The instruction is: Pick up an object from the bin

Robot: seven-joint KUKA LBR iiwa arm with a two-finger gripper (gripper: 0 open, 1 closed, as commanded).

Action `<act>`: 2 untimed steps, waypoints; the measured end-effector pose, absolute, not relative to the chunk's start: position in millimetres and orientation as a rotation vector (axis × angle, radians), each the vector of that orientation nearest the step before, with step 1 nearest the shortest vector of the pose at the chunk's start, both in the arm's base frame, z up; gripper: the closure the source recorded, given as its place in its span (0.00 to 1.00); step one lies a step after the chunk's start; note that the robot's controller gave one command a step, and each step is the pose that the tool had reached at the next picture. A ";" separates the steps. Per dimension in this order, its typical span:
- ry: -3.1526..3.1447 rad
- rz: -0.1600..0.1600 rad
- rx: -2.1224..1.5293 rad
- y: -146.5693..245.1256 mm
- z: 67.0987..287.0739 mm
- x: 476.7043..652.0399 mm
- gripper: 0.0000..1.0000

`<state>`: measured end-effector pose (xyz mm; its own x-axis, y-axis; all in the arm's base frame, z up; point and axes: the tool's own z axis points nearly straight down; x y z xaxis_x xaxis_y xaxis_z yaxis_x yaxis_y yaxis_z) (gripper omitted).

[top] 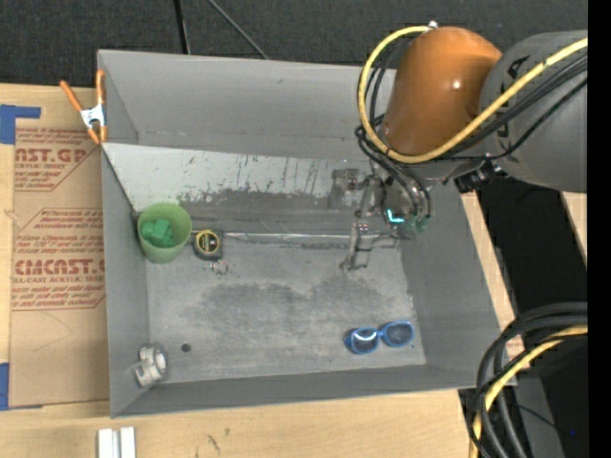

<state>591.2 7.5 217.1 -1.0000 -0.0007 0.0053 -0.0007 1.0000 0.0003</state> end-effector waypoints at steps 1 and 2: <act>-3.134 0.004 0.034 -95.0 121.9 557.8 0.00; -3.126 0.000 0.317 -112.1 68.8 495.0 0.00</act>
Offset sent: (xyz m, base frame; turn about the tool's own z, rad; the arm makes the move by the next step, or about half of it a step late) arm -0.0304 -0.0977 -0.0904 -0.0282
